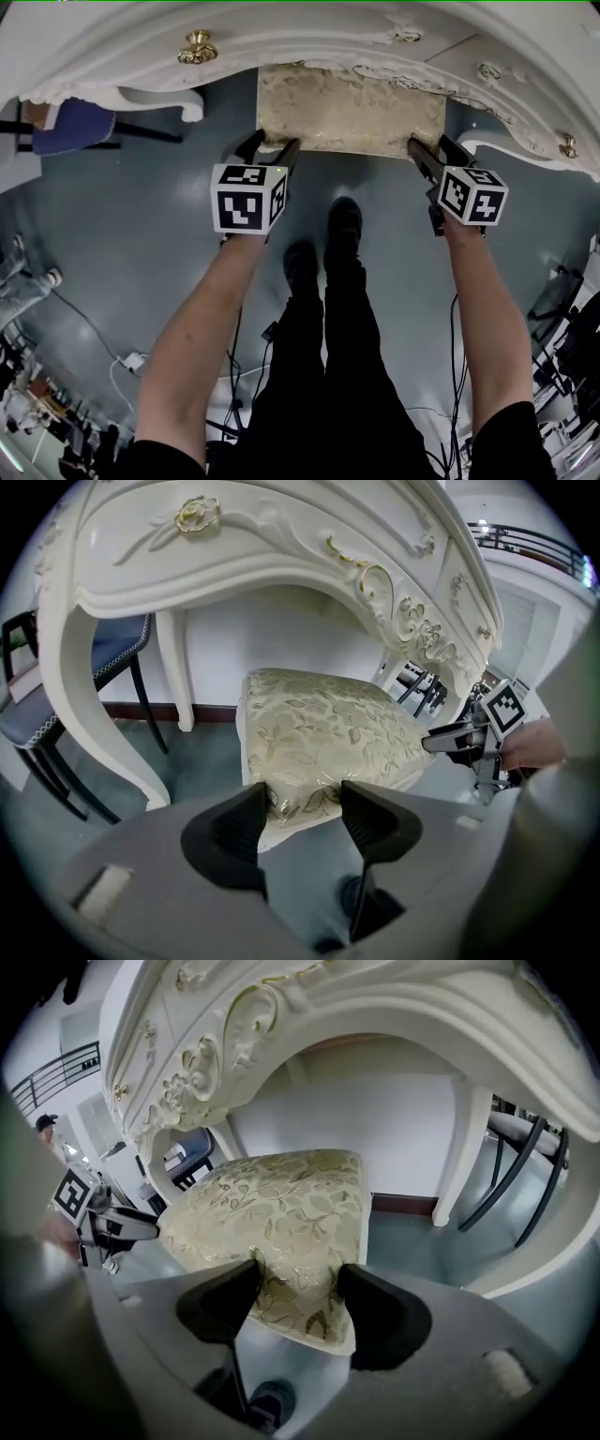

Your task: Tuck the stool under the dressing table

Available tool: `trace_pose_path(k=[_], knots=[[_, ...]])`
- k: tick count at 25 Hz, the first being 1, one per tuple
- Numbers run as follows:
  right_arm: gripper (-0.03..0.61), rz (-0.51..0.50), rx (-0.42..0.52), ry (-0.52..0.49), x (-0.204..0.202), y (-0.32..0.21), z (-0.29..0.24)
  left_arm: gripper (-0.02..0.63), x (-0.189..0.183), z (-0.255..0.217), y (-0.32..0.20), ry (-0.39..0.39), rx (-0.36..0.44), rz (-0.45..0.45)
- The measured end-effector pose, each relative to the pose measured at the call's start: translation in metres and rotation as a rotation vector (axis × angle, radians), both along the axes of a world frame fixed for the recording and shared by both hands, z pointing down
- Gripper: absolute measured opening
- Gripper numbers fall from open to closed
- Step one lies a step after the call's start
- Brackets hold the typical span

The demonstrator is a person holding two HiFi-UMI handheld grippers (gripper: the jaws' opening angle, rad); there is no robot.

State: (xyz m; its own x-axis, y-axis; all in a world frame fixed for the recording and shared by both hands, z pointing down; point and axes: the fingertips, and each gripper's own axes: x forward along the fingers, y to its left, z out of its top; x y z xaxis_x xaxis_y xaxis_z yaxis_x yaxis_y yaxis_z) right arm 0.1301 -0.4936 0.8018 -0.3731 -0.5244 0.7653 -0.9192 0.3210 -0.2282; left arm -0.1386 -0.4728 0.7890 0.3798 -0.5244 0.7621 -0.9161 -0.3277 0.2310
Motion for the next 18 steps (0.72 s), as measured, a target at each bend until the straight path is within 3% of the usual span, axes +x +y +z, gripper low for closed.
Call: trace_pose_path(k=[8,10,13,16,18], knots=[[0.305,-0.012,0.042,-0.033,-0.001,-0.047,-0.007,0.270,-0.005,-0.007,-0.045,0.017,0.077,-0.045],[0.305,-0.014,0.064,-0.033,0.001,-0.048,-0.016,0.234,-0.009,-0.014,-0.045,0.024,0.089,-0.072],[0.150,-0.010,0.079,-0.043,0.002,-0.031,-0.026,0.224,-0.010,-0.012,-0.030,0.042,0.076,-0.075],[0.089,0.002,0.057,-0.069,-0.003,-0.018,-0.023,0.210,-0.012,0.000,-0.019,0.028,0.038,-0.036],[0.082,0.014,0.051,-0.048,-0.006,-0.018,-0.018,0.196,-0.013,0.006,-0.019,0.016,0.031,-0.013]])
